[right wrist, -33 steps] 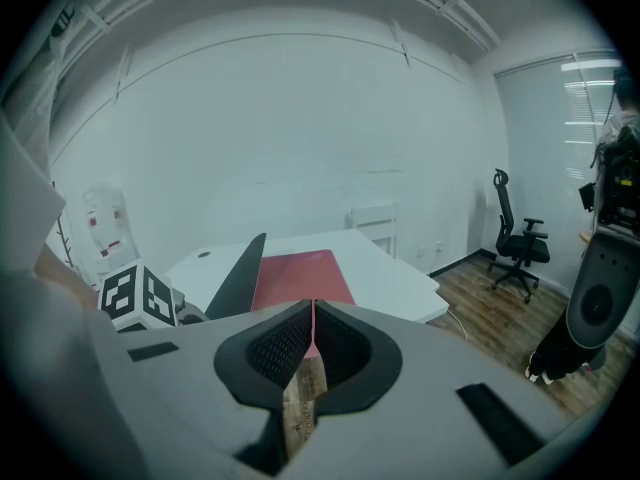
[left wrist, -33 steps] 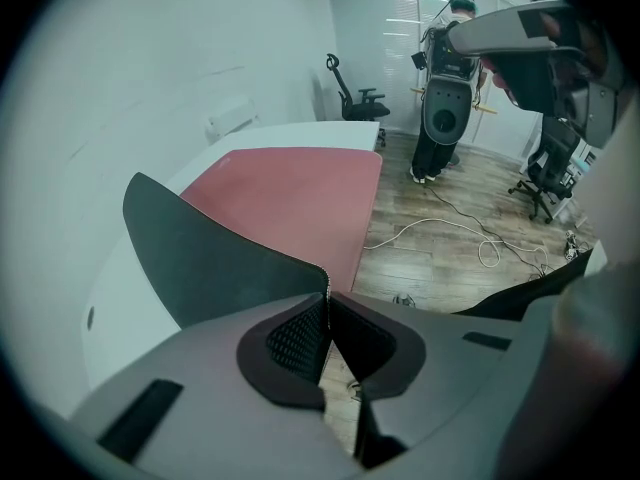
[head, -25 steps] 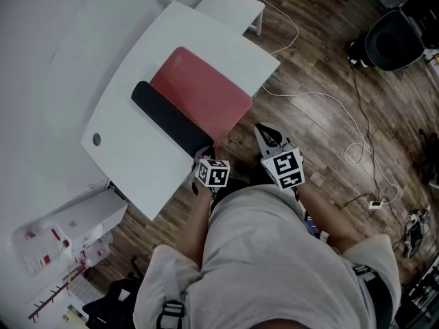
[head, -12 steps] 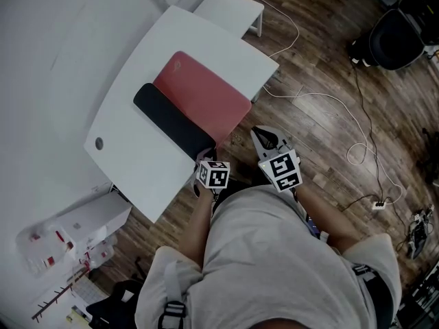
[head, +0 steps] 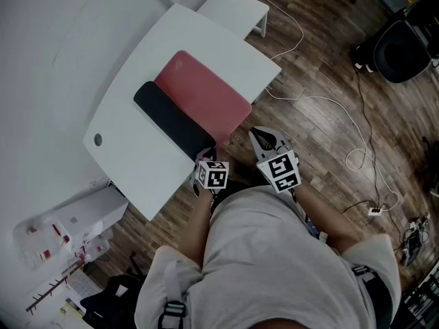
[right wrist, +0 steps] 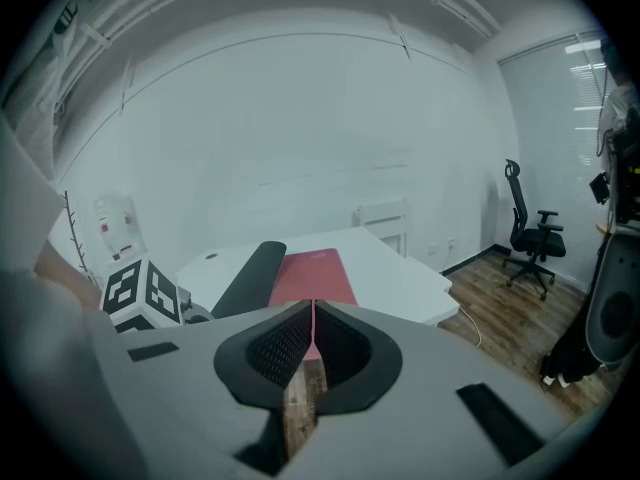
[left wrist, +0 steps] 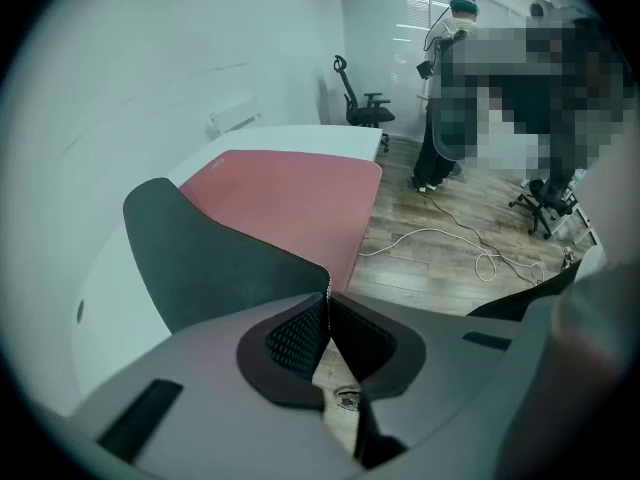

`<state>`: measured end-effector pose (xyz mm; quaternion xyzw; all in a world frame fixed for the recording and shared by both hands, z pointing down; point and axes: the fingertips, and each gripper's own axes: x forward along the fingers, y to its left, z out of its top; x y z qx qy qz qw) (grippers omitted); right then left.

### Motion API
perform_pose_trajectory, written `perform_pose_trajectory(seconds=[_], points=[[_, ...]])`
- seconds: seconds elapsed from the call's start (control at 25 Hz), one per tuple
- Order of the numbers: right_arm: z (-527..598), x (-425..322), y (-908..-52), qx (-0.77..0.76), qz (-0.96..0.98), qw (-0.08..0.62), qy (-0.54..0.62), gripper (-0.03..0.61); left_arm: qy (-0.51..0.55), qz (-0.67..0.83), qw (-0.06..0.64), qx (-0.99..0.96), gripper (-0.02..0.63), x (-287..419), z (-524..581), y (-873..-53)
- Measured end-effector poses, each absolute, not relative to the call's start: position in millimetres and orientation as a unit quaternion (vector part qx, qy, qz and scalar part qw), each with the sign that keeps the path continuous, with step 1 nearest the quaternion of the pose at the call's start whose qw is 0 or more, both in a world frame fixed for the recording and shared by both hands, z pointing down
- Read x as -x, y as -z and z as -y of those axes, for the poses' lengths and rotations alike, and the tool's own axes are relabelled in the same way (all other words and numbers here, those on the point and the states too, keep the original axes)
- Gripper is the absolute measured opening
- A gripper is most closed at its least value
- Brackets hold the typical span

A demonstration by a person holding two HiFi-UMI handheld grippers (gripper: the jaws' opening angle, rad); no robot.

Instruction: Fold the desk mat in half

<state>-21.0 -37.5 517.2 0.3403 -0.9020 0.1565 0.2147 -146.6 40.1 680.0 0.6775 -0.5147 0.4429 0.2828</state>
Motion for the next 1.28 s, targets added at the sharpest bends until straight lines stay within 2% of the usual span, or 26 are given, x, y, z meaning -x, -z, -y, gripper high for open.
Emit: perform_pose_trajectory(seconds=[1.28], points=[[77, 14, -522, -0.297, 0.917, 0.218, -0.151, 0.041, -0.446, 0.532, 0.289, -0.659, 0.027, 127, -12, -682]])
